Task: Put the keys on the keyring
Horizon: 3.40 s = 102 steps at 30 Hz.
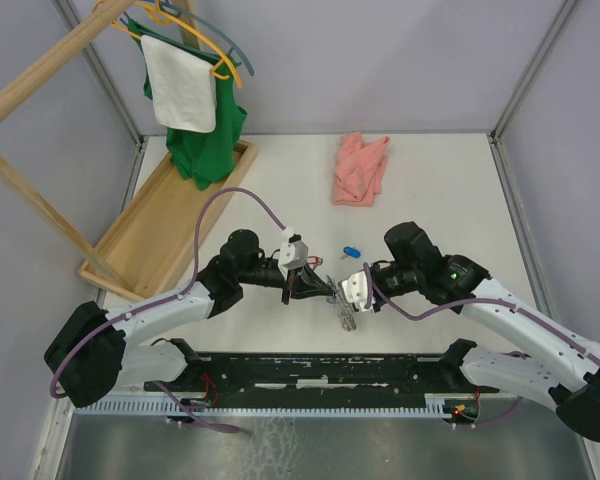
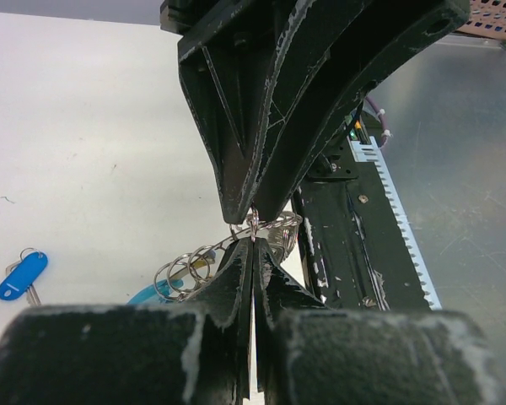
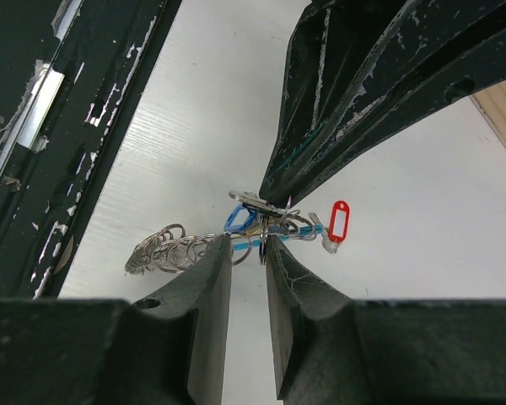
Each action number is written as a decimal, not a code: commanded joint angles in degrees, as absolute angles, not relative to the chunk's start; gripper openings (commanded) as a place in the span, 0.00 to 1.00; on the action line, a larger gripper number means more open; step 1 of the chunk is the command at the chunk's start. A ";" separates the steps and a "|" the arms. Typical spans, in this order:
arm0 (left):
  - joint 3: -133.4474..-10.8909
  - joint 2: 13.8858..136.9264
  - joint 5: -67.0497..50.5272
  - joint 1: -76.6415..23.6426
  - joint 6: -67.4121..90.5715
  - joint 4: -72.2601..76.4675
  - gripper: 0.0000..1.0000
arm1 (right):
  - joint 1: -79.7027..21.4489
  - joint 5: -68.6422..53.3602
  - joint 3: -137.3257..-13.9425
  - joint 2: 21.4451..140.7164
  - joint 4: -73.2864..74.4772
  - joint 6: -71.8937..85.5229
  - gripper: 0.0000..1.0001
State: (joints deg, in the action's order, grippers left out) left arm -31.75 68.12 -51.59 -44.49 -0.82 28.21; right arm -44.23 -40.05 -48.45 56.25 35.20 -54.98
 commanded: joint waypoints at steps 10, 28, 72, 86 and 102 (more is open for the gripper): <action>-34.80 67.94 -53.53 -44.89 -0.71 27.17 0.03 | -44.83 -38.70 -51.06 56.14 32.84 -55.29 0.09; -28.57 65.48 -43.64 -44.71 9.12 27.86 0.03 | -43.11 -38.98 -32.55 45.66 -6.54 -28.92 0.01; -38.13 65.67 -44.00 -44.76 8.52 20.92 0.03 | -47.02 -28.43 -41.81 47.01 15.41 -18.48 0.36; -38.32 65.49 -43.62 -44.89 9.13 20.76 0.03 | -50.98 -17.62 -37.61 48.01 8.67 -14.11 0.34; -38.23 65.78 -42.51 -44.91 9.20 20.21 0.03 | -51.42 -16.57 -35.33 49.40 3.81 -10.99 0.30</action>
State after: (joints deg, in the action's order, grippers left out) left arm -35.73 66.04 -42.17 -44.75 9.37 18.52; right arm -51.13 -18.04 -35.48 49.95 8.19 -12.19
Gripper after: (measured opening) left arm 0.033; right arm 0.323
